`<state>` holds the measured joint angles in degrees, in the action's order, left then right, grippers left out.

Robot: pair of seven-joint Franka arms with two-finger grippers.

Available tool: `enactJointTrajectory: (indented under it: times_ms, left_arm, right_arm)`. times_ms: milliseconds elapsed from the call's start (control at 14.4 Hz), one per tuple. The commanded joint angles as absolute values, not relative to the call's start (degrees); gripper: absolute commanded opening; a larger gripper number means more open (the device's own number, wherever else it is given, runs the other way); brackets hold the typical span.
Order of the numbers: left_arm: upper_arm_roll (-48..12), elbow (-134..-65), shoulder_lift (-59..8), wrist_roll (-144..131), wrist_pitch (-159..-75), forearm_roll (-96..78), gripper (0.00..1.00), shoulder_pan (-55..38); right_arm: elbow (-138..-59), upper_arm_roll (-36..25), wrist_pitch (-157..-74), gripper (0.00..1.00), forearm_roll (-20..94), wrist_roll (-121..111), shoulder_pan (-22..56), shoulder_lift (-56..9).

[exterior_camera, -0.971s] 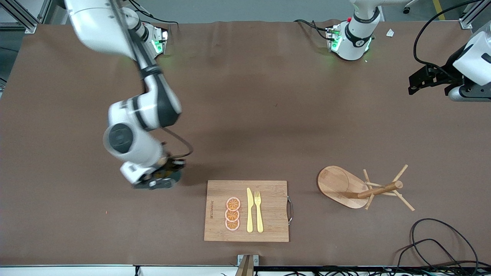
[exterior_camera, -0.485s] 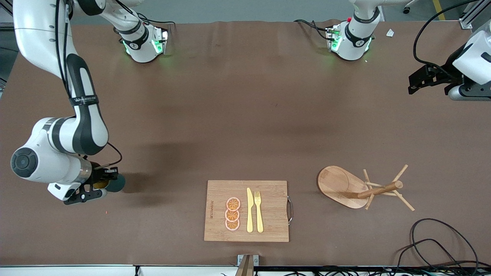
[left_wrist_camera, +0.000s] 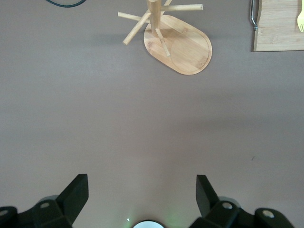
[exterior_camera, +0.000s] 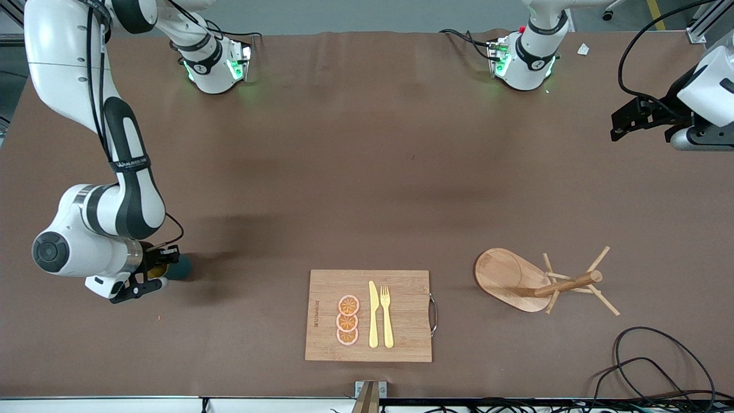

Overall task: Transfer cup from left to right arm and place
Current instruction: 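Carry the mug away from the cutting board and set it down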

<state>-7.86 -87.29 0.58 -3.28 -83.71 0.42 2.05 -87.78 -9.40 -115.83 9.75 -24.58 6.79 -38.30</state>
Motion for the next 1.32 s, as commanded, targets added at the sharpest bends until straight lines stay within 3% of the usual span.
enactJointTrajectory:
  times_ms: [0,139,208,277,347,763,1248]
  left_arm:
    - [-8.0,-88.07,1.58,-2.55,-84.38,0.0,1.0,2.55]
    - [-8.0,-87.54,1.32,-2.55,-84.38,0.09,1.0,2.55]
    - [-8.0,-87.28,1.23,-2.55,-84.29,0.09,1.0,2.55]
    - [-8.0,-87.28,1.23,-2.55,-84.29,0.09,1.0,2.55]
    - [-8.0,-87.28,1.23,-2.55,-84.29,0.09,1.0,2.55]
    - [-8.09,-87.28,1.23,-2.37,-83.68,0.0,1.0,2.55]
    - [-8.35,-87.1,1.23,-2.29,-83.41,0.0,1.0,2.28]
  right_arm:
    - [-88.16,-8.53,-116.02,0.08,7.31,-29.07,6.5,-37.62]
    - [-88.15,-8.44,-116.1,0.11,4.58,-34.6,6.59,-37.53]
    - [-88.15,-8.44,-116.1,0.2,4.48,-36.63,6.5,-37.53]
    - [-87.98,-8.44,-115.93,0.53,4.48,-36.91,6.33,-37.53]
    - [-87.89,-8.44,-115.84,1.0,4.74,-36.83,5.98,-37.27]
    - [-87.01,-8.61,-115.23,1.0,7.03,-26.84,3.96,-27.53]
    - [-86.75,-11.16,-104.34,1.0,6.42,-5.49,4.04,-12.24]
